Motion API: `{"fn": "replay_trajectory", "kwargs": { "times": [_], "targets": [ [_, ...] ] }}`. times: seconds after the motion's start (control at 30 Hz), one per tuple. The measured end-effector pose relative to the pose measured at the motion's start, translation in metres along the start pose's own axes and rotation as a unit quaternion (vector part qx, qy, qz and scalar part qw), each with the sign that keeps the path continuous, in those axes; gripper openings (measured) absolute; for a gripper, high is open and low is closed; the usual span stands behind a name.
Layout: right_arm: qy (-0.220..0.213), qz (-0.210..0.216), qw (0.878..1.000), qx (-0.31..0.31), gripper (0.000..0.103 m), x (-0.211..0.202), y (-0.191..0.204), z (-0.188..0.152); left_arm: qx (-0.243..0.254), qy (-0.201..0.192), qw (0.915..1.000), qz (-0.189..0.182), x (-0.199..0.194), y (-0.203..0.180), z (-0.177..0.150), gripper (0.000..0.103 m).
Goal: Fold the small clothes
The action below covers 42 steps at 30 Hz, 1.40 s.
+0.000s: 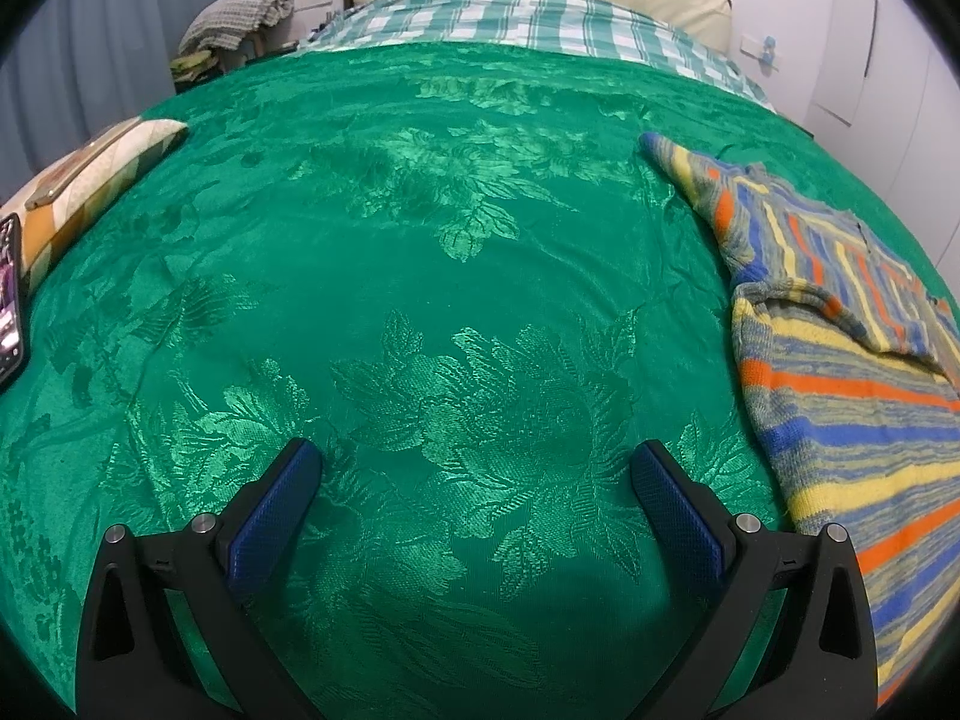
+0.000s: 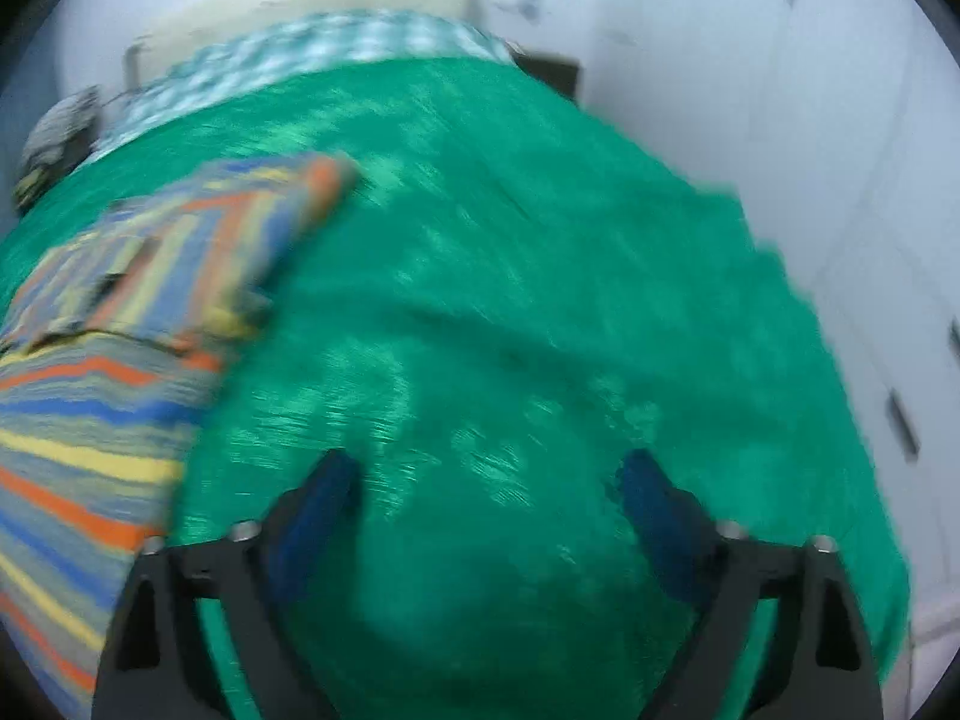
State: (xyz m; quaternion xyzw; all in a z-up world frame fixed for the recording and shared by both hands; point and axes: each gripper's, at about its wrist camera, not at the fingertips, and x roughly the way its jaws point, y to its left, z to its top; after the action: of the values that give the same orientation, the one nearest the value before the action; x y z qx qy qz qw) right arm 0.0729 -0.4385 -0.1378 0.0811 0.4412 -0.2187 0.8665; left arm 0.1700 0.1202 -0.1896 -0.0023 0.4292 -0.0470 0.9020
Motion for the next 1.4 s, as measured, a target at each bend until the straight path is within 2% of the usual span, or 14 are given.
{"fn": "replay_trajectory", "kwargs": {
  "times": [0.07, 0.23, 0.73, 1.4],
  "targets": [
    [-0.007, 0.009, 1.000, 0.015, 0.103, 0.005, -0.008, -0.005, 0.000, -0.001, 1.0000, 0.001, 0.000, 0.000, 0.000, 0.103],
    [-0.029, -0.005, 1.000, 0.005, 0.103, 0.003, -0.005, -0.011, 0.001, -0.001, 1.0000, 0.002, 0.000, -0.001, 0.000, 0.103],
    [-0.028, 0.004, 1.000, 0.010, 0.103, 0.013, 0.002, -0.014, 0.008, 0.001, 0.9999, 0.014, 0.001, -0.003, -0.001, 0.103],
    [-0.026, -0.002, 1.000, 0.003, 0.103, 0.014, 0.007, -0.013, 0.009, 0.001, 0.9999, 0.013, 0.002, -0.003, 0.000, 0.103]
  ]
}}
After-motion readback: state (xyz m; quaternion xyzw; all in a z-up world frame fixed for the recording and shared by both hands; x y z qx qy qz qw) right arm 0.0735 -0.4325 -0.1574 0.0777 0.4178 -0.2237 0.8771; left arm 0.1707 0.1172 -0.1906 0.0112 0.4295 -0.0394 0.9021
